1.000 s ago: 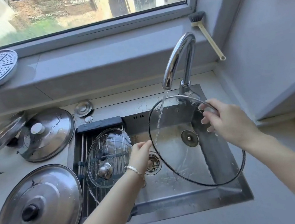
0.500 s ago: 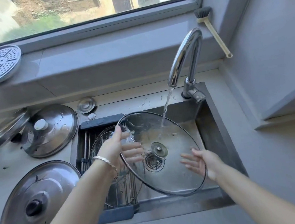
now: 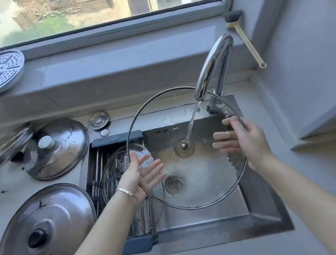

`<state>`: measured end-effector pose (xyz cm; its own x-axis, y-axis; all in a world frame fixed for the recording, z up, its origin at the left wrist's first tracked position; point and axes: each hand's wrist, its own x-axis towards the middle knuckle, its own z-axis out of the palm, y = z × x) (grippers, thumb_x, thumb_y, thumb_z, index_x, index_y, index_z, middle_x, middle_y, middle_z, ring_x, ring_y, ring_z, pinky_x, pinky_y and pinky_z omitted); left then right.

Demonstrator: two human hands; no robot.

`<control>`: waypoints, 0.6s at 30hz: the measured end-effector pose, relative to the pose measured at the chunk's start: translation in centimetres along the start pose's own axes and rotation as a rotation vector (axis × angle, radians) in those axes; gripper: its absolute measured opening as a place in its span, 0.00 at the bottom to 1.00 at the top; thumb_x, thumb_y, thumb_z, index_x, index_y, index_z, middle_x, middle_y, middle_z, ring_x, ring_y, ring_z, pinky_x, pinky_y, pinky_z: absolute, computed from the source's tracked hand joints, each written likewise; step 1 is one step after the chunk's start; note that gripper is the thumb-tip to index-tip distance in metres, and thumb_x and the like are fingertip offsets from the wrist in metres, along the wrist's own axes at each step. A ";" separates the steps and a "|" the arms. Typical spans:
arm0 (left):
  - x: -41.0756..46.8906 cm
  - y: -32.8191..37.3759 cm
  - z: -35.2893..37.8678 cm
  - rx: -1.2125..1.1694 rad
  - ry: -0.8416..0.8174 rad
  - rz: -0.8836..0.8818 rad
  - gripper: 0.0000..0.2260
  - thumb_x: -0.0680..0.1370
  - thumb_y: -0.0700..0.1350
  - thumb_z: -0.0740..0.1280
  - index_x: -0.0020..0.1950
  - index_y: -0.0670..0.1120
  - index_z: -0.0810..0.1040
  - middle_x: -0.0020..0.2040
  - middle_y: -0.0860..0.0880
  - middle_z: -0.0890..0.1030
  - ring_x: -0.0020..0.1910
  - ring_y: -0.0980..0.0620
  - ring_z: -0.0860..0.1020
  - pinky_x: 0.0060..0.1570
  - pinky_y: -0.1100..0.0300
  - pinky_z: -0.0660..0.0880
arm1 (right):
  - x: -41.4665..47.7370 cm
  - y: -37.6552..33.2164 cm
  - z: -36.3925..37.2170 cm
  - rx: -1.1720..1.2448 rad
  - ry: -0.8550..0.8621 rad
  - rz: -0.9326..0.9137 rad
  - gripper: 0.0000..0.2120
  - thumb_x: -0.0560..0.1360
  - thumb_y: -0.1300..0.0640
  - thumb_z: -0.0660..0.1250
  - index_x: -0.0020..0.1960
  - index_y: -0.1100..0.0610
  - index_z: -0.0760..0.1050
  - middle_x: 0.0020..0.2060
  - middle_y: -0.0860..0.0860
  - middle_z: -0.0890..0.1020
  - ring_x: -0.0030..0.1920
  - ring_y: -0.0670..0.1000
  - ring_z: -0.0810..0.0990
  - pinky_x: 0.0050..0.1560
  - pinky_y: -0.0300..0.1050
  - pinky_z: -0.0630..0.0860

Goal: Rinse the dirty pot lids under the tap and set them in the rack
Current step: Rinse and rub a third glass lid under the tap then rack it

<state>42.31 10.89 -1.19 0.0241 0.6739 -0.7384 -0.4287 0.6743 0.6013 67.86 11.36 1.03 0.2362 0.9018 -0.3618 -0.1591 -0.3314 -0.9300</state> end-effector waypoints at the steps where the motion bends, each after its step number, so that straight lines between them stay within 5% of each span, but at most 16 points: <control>1: 0.4 -0.9 0.5 -0.057 -0.011 -0.050 0.21 0.77 0.60 0.54 0.52 0.45 0.74 0.46 0.39 0.82 0.42 0.45 0.83 0.33 0.54 0.81 | 0.2 -1.4 -0.3 -0.071 -0.026 -0.013 0.11 0.80 0.50 0.57 0.47 0.54 0.74 0.34 0.56 0.85 0.31 0.58 0.84 0.26 0.43 0.79; 4: 0.9 -3.2 2.2 -0.108 -0.038 -0.126 0.20 0.78 0.58 0.53 0.51 0.42 0.73 0.39 0.40 0.83 0.36 0.46 0.84 0.28 0.56 0.80 | 0.9 -4.1 -1.7 -0.244 -0.078 0.043 0.12 0.80 0.50 0.56 0.47 0.56 0.74 0.35 0.60 0.84 0.31 0.58 0.84 0.25 0.43 0.79; 8: 0.7 -3.6 2.9 -0.035 0.028 -0.121 0.18 0.81 0.51 0.53 0.55 0.37 0.72 0.33 0.41 0.83 0.30 0.47 0.82 0.25 0.59 0.78 | 2.3 -2.6 -4.5 -0.366 -0.041 0.257 0.16 0.80 0.51 0.55 0.51 0.62 0.75 0.41 0.65 0.83 0.40 0.61 0.84 0.40 0.49 0.80; 10: 0.4 -2.6 2.7 0.161 0.165 -0.055 0.18 0.80 0.50 0.57 0.53 0.35 0.73 0.41 0.39 0.82 0.27 0.49 0.81 0.30 0.58 0.80 | 2.2 -0.4 -5.0 -0.372 -0.070 0.402 0.15 0.81 0.51 0.54 0.50 0.61 0.74 0.33 0.58 0.84 0.29 0.52 0.83 0.31 0.40 0.78; 13: -0.8 -0.6 3.2 0.275 0.216 0.109 0.14 0.80 0.48 0.58 0.45 0.38 0.74 0.38 0.37 0.80 0.24 0.49 0.81 0.23 0.58 0.78 | 2.3 3.1 -4.8 -0.447 -0.055 0.543 0.15 0.81 0.53 0.55 0.49 0.63 0.74 0.45 0.64 0.82 0.28 0.51 0.80 0.25 0.37 0.76; 16: -1.9 1.1 4.4 0.379 0.225 0.238 0.12 0.80 0.46 0.58 0.42 0.40 0.74 0.34 0.37 0.79 0.22 0.50 0.79 0.20 0.60 0.76 | 3.1 5.3 -3.8 -0.509 -0.024 0.464 0.11 0.79 0.56 0.59 0.49 0.64 0.75 0.53 0.68 0.78 0.41 0.54 0.77 0.51 0.49 0.78; 18: -2.2 1.8 5.1 0.448 0.245 0.292 0.11 0.80 0.45 0.59 0.42 0.40 0.74 0.34 0.37 0.79 0.22 0.50 0.79 0.19 0.61 0.75 | 3.9 5.1 -2.6 -0.527 0.023 0.326 0.19 0.77 0.57 0.62 0.66 0.64 0.69 0.62 0.61 0.75 0.59 0.54 0.74 0.65 0.50 0.67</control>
<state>46.07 12.10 3.06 -0.2693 0.7974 -0.5400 0.0384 0.5692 0.8213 70.45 12.48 -5.28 0.2766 0.7269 -0.6286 0.2672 -0.6865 -0.6763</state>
